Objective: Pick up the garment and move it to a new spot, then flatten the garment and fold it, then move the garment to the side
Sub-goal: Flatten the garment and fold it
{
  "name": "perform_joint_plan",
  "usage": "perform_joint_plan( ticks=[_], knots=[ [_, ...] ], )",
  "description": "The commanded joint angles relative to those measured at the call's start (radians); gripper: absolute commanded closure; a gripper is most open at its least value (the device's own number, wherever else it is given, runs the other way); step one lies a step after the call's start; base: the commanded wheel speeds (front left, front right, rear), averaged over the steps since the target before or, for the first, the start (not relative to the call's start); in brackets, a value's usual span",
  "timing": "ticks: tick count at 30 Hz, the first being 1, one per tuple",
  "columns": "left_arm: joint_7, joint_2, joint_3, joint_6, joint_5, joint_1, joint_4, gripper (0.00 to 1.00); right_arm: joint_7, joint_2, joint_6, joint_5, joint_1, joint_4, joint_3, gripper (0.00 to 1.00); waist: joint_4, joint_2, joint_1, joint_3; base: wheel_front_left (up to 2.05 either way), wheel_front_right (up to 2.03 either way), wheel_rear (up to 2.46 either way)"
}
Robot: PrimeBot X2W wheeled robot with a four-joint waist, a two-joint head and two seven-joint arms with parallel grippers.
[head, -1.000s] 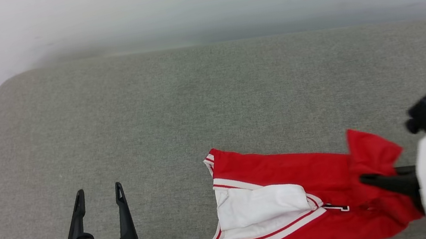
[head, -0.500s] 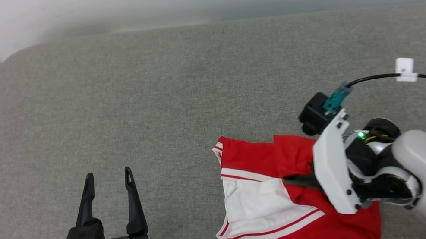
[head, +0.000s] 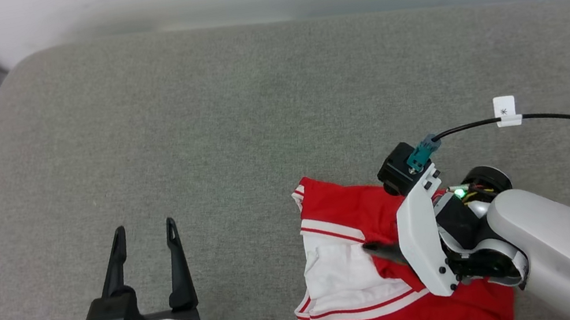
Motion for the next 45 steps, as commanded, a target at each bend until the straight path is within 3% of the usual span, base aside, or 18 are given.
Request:
perform_joint_plan(
  ticks=[1, 8, 11, 14, 21, 27, 35, 45],
  knots=[
    [-0.002, -0.001, 0.007, 0.002, -0.003, 0.018, 0.004, 0.0, -0.022, -0.007, 0.0, 0.007, -0.017, -0.012, 0.008, 0.0, -0.01, 0.0, -0.0001, -0.017, 0.0, 0.0, 0.0],
    [-0.002, -0.002, 0.024, -0.005, 0.011, 0.059, 0.001, 0.0, -0.228, -0.101, 0.0, -0.032, -0.031, -0.117, -0.025, 0.0, -0.053, 0.0, -0.0001, -0.089, 0.0, 0.0, 0.0],
    [-0.002, -0.002, 0.026, -0.004, 0.014, 0.074, -0.002, 0.0, -0.351, -0.14, 0.0, -0.095, -0.013, -0.131, -0.102, 0.0, -0.073, 0.0, -0.0001, -0.111, 0.0, 0.0, 0.0],
    [-0.002, -0.002, 0.03, -0.002, 0.017, 0.086, -0.005, 0.0, -0.483, -0.14, 0.0, -0.182, 0.028, -0.12, -0.21, 0.0, -0.093, 0.0, -0.0001, -0.128, 0.0, 0.0, 0.0],
    [-0.002, -0.002, 0.044, -0.009, 0.021, 0.114, -0.01, 0.0, -0.737, -0.075, 0.0, -0.419, 0.191, -0.103, -0.516, 0.0, -0.125, 0.0, -0.0001, -0.157, 0.0, 0.0, 0.0],
    [-0.002, -0.002, 0.053, -0.018, 0.024, 0.134, -0.015, 0.0, -0.834, 0.019, 0.0, -0.557, 0.371, -0.141, -0.716, 0.0, -0.138, 0.0, -0.0001, -0.174, 0.0, 0.0, 0.0],
    [-0.002, -0.001, 0.06, -0.024, 0.03, 0.162, -0.023, 0.0, -0.859, 0.158, 0.0, -0.654, 0.589, -0.226, -0.851, 0.0, -0.142, 0.0, -0.0001, -0.189, 0.0, 0.0, 0.0],
    [-0.002, -0.002, 0.056, -0.025, 0.026, 0.176, -0.021, 0.0, -0.86, 0.258, 0.0, -0.714, 0.744, -0.31, -0.935, 0.0, -0.129, 0.0, -0.0001, -0.195, 0.0, 0.0, 0.0]
  ],
)
